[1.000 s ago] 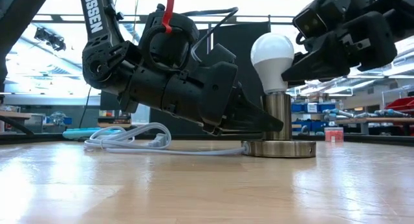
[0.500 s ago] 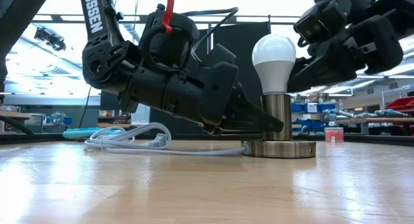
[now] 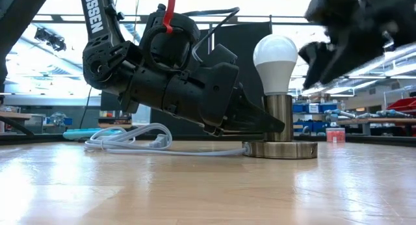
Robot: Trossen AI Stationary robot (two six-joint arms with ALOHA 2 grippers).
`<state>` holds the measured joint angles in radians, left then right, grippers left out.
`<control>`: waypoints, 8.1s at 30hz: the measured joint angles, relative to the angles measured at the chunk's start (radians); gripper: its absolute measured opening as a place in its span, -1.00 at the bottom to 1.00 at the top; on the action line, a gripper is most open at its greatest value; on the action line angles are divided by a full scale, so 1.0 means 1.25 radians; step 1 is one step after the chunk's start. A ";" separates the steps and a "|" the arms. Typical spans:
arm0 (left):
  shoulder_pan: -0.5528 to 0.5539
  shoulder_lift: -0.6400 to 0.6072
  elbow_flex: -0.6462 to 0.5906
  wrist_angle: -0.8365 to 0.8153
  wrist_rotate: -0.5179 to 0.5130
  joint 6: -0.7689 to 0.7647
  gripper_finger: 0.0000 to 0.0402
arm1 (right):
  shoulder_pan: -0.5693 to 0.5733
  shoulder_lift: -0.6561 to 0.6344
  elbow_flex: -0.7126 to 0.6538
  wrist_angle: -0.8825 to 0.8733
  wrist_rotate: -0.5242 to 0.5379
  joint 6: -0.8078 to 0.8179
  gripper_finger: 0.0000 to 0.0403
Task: Screw lightbulb
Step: Insert the lightbulb into the lamp
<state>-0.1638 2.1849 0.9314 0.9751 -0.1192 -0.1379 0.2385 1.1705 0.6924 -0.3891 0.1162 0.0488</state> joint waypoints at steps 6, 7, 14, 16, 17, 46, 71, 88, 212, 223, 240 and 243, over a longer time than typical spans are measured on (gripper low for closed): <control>0.000 0.000 0.000 -0.001 -0.001 0.001 -0.16 | 0.049 0.032 0.167 -0.159 0.026 0.053 0.07; 0.000 0.000 0.000 -0.001 -0.001 0.001 -0.16 | 0.060 0.043 0.190 -0.172 0.038 0.057 0.07; 0.000 0.000 0.000 -0.002 -0.003 -0.003 -0.11 | 0.119 0.150 0.319 -0.210 0.102 0.063 0.08; 0.000 0.000 0.000 -0.002 -0.006 -0.004 -0.10 | 0.124 0.186 0.351 -0.221 0.107 0.046 0.11; 0.000 0.000 0.000 -0.001 -0.006 -0.004 -0.09 | 0.125 0.205 0.366 -0.229 0.107 0.043 0.13; -0.003 0.003 -0.002 0.003 -0.013 -0.001 0.21 | 0.069 0.313 0.504 -0.313 0.185 0.031 0.34; -0.004 -0.030 -0.002 -0.026 -0.037 0.049 0.33 | 0.055 0.317 0.505 -0.353 0.194 0.045 0.31; -0.037 -0.107 -0.002 -0.071 -0.141 0.125 0.33 | 0.040 0.317 0.502 -0.449 0.227 0.088 0.28; 0.136 -0.105 0.172 -0.427 0.010 0.191 0.33 | -0.125 0.049 0.242 -0.365 0.082 0.281 0.32; 0.197 -0.105 0.171 -0.440 0.115 0.170 0.33 | -0.298 0.239 0.416 -0.532 -0.105 0.117 0.32; 0.199 -0.105 0.115 -0.377 0.108 0.169 0.33 | -0.340 0.447 0.596 -0.737 -0.179 0.007 0.34; 0.208 -0.104 0.071 -0.306 0.108 0.163 0.33 | -0.341 0.452 0.596 -0.740 -0.179 -0.002 0.34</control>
<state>0.0965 2.0544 1.0207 0.5928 0.0155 0.0661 -0.1872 1.7354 1.4376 -1.3139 -0.1070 0.0468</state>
